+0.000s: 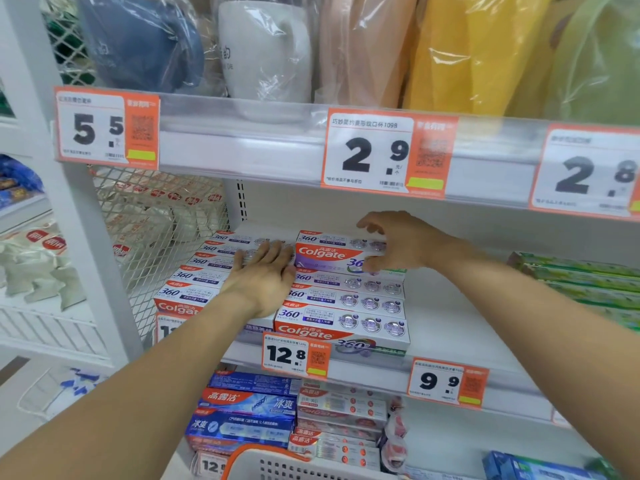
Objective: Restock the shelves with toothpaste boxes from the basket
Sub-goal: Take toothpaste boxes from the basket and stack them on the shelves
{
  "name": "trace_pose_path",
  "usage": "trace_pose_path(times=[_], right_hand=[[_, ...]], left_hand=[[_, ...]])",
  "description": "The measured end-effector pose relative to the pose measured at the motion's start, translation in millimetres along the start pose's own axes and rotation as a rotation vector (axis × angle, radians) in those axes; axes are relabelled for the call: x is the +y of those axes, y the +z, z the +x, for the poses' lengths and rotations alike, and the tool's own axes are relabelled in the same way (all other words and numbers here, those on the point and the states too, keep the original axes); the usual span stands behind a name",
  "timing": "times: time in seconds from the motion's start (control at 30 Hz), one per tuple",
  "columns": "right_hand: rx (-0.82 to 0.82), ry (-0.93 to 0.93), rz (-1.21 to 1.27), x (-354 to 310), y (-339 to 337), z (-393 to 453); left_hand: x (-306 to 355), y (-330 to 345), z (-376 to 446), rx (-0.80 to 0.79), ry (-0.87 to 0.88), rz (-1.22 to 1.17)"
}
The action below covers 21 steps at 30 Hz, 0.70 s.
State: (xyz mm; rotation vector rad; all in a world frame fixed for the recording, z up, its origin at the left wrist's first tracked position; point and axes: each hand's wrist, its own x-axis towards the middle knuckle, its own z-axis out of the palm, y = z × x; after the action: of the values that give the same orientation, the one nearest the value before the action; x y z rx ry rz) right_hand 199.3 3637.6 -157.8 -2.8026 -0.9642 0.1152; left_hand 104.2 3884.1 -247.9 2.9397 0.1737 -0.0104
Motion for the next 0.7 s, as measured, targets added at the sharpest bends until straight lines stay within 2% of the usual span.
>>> trace_pose_path(times=[0.07,0.17,0.2,0.27,0.33,0.4,0.47,0.53,0.63,0.7], right_hand=[[0.204,-0.056,0.015,-12,8,-31],[0.524,-0.259,0.153,-35,38,-97],[0.567,-0.310,0.235,-44,52,-120],[0.492,-0.322,0.440,-60,85,-158],[0.254,-0.229,0.679,-70,127,-177],[-0.036,-0.113,0.811,-68,176,-182],[-0.275,-0.017,0.806,-57,233,-184],[-0.447,0.137,0.769,-45,289,-192],[-0.495,0.365,0.966,-30,359,-217],[-0.502,0.457,0.955,-29,388,-231]], left_hand=[[-1,-2,-3,0.153,0.014,-0.052],[7,-17,-22,0.582,0.139,-0.120],[10,-20,-33,0.722,0.174,-0.169],[22,-19,-69,0.891,0.200,-0.287],[39,0,-114,0.918,0.222,-0.446],[51,41,-152,0.726,0.194,-0.550],[52,100,-178,0.373,0.116,-0.512],[46,164,-200,0.013,0.008,-0.417],[35,244,-235,-0.407,-0.169,-0.332],[32,281,-256,-0.575,-0.327,-0.311]])
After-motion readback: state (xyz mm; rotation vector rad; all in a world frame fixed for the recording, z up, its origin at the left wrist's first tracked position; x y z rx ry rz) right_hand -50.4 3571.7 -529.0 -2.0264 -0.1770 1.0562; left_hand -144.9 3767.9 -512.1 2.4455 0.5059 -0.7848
